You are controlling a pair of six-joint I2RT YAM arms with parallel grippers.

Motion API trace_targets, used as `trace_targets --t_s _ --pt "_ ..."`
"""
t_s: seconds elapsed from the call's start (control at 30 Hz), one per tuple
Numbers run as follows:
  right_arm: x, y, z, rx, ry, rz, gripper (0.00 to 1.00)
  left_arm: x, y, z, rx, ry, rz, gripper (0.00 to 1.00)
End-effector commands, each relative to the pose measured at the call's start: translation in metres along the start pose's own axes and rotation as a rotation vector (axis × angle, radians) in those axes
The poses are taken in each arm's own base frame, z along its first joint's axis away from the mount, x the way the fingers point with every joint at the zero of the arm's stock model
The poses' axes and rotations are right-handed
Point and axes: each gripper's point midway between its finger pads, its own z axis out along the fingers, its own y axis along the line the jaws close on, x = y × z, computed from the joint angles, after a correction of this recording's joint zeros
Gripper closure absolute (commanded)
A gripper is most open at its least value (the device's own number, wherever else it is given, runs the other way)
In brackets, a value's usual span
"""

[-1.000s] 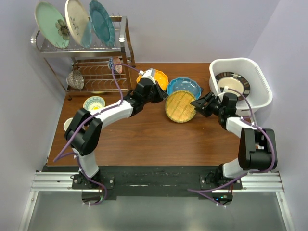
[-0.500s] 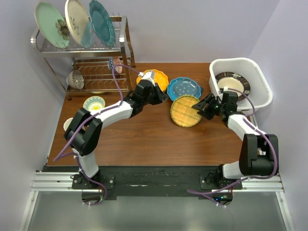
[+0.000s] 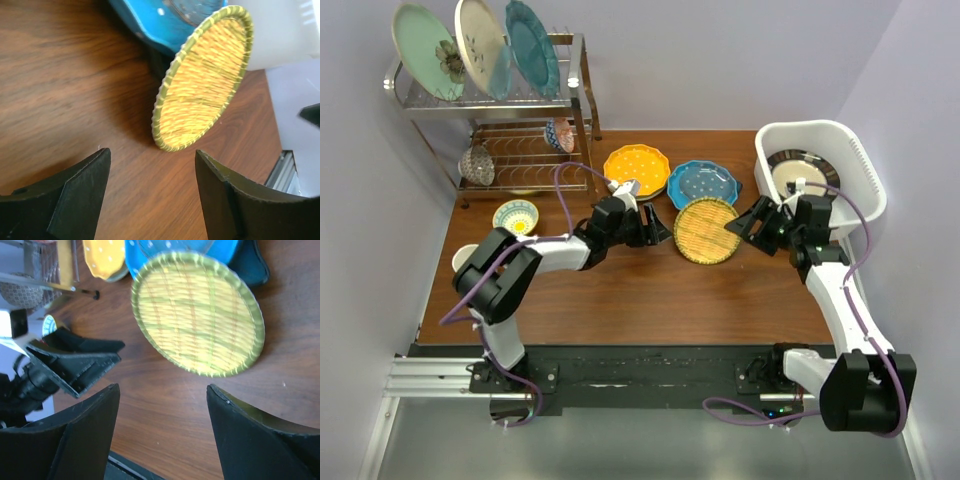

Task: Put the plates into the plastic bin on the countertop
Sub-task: Pick up the plate at the center of the board.

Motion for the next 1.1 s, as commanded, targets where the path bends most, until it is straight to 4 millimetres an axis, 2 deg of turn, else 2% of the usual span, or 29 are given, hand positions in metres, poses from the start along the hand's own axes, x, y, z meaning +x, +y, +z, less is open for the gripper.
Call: trace_targets --t_s 0.0,0.1,0.17,0.33,0.53,0.6,0.63,0.67,0.73,0.77,0.8,0.9,1.07 --pt "0.027 -0.017 0.002 0.022 0.060 0.021 0.26 -0.011 -0.028 0.012 0.215 -0.073 0.077 0.27" --pt "0.029 -0.016 0.003 0.017 0.072 0.021 0.25 -0.009 -0.032 0.020 0.263 -0.075 0.093 0.27" --pt "0.027 -0.016 0.002 0.025 0.070 0.016 0.25 -0.004 -0.028 0.027 0.262 -0.063 0.094 0.28" --pt "0.024 -0.014 0.002 0.020 0.064 0.017 0.25 -0.006 -0.037 0.037 0.321 -0.063 0.121 0.29" --pt "0.023 -0.011 0.001 0.005 0.061 0.017 0.24 -0.001 -0.032 0.054 0.332 -0.048 0.120 0.31" --pt "0.022 -0.009 0.001 0.002 0.059 0.015 0.24 0.001 -0.029 0.061 0.339 -0.040 0.110 0.35" --pt "0.021 -0.009 0.000 0.001 0.059 0.014 0.24 0.005 -0.025 0.066 0.338 -0.031 0.102 0.39" --pt "0.021 -0.009 0.000 0.000 0.058 0.012 0.24 0.004 -0.027 0.067 0.350 -0.036 0.101 0.54" --pt "0.021 -0.009 0.000 0.004 0.060 0.014 0.24 0.008 -0.025 0.071 0.354 -0.024 0.089 0.71" --pt "0.021 -0.009 0.000 0.005 0.056 0.011 0.24 0.009 -0.028 0.071 0.370 -0.017 0.090 0.91" --pt "0.021 -0.009 -0.001 0.007 0.056 0.012 0.24 0.009 -0.027 0.071 0.370 -0.014 0.087 1.00" --pt "0.019 -0.008 -0.003 0.004 0.047 0.001 0.24 0.007 -0.026 0.061 0.367 -0.041 0.074 1.00" --pt "0.015 -0.007 -0.007 0.008 0.036 -0.005 0.22 -0.007 -0.036 0.040 0.382 -0.095 0.076 1.00"
